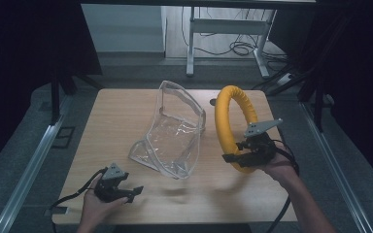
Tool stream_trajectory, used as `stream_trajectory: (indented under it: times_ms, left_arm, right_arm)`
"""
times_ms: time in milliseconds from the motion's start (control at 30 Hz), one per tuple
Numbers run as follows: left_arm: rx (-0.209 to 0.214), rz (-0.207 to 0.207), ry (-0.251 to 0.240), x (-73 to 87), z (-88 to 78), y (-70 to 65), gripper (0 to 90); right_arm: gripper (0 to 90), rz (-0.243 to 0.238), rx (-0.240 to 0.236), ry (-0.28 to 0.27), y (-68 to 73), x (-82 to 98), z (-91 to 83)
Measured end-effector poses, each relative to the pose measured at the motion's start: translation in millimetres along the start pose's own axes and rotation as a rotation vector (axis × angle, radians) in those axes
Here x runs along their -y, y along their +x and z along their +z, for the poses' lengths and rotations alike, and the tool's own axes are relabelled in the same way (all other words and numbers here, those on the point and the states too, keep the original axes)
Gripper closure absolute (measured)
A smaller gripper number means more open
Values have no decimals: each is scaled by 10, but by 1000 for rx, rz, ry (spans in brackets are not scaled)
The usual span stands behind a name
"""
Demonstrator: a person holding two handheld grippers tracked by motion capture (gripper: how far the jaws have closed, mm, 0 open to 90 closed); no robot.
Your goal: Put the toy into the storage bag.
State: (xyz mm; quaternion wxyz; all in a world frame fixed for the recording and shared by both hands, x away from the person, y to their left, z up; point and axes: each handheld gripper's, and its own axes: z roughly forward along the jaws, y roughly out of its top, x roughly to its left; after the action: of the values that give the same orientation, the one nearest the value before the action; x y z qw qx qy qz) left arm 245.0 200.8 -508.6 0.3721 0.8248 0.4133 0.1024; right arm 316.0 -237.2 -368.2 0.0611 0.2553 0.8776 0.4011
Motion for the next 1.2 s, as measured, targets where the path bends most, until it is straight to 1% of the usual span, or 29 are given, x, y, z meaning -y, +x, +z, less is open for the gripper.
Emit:
stream_trajectory:
  times_ms: [100,167,233,367,567,867,1200]
  left_arm:
    - [-1,1,0,0,0,1,211]
    - [0,1,0,0,3,0,212]
    - [1,-4,0,1,6,-4,211]
    - [2,0,1,-2,3,1,212]
    - [2,-6,1,0,8,-5,212]
    - [4,-7,2,-1,17,-7,212]
    - [4,-7,3,-1,21,-7,212]
  right_arm:
    - [513,-10,3,-33,34,-48,-42]
    - [513,-18,9,-46,54,-81,-52]
    - [512,-22,6,-55,65,-109,-56]
    - [512,-24,-2,-78,84,-169,-58]
    - [511,-32,-8,-99,123,-231,-66]
    - [511,-59,-8,-149,208,-368,-130]
    - [510,-77,-16,-174,259,-529,-142]
